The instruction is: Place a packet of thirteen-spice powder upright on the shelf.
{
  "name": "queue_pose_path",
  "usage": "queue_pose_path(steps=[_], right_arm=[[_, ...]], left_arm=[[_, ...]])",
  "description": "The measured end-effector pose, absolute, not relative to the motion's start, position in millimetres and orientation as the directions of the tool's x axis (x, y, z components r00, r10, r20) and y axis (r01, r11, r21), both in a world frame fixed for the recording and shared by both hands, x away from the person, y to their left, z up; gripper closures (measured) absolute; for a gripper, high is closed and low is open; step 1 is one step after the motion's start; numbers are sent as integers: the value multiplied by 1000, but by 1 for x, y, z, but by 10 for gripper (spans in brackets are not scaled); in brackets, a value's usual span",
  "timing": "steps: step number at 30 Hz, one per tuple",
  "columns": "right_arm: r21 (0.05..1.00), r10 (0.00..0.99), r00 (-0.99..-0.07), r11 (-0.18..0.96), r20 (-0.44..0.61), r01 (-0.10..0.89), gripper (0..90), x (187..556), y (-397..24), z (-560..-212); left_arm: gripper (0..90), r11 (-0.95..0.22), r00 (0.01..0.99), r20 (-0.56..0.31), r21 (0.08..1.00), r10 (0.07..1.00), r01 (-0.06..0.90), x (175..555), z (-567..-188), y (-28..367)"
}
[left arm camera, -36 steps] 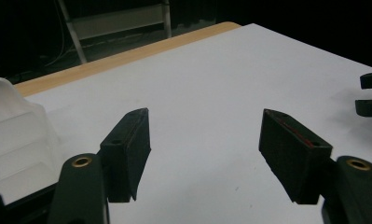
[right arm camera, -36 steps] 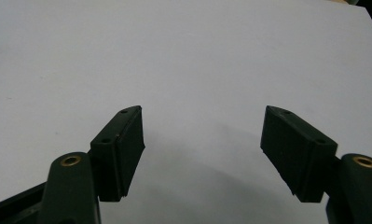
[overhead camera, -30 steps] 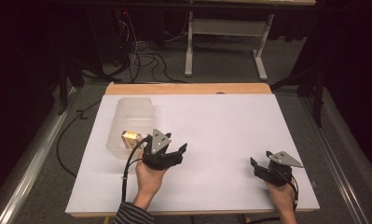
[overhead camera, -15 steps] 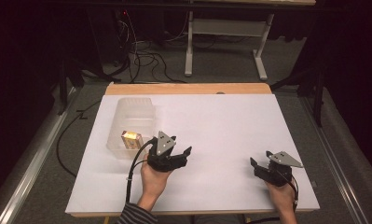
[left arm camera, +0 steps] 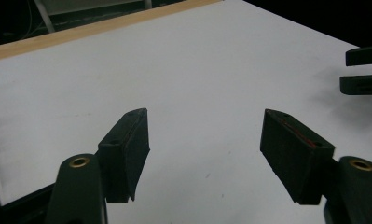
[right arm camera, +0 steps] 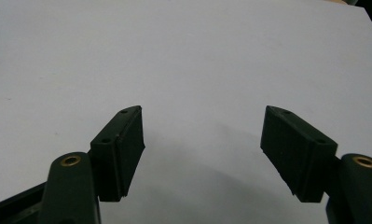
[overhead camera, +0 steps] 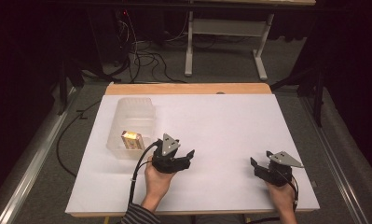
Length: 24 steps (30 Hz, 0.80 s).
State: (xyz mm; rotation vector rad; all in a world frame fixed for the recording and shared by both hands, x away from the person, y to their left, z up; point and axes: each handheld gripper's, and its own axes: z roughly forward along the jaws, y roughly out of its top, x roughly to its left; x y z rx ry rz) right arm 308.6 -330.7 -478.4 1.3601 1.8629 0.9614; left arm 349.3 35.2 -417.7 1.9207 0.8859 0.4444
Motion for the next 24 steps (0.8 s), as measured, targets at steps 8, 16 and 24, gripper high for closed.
queue_pose_path(steps=[8,16,24], right_arm=[[843,960,-270,203,-71,498,306,309,-331,-478],[841,958,-276,213,-79,497,305,309,-331,-479],[843,960,-269,201,-70,499,305,309,-330,-479]], left_arm=[[327,-307,670,-70,850,739,428,353,-429,30],[327,-306,662,-84,838,745,451,357,-440,26],[323,-315,658,-80,830,749,460,362,-449,22]])
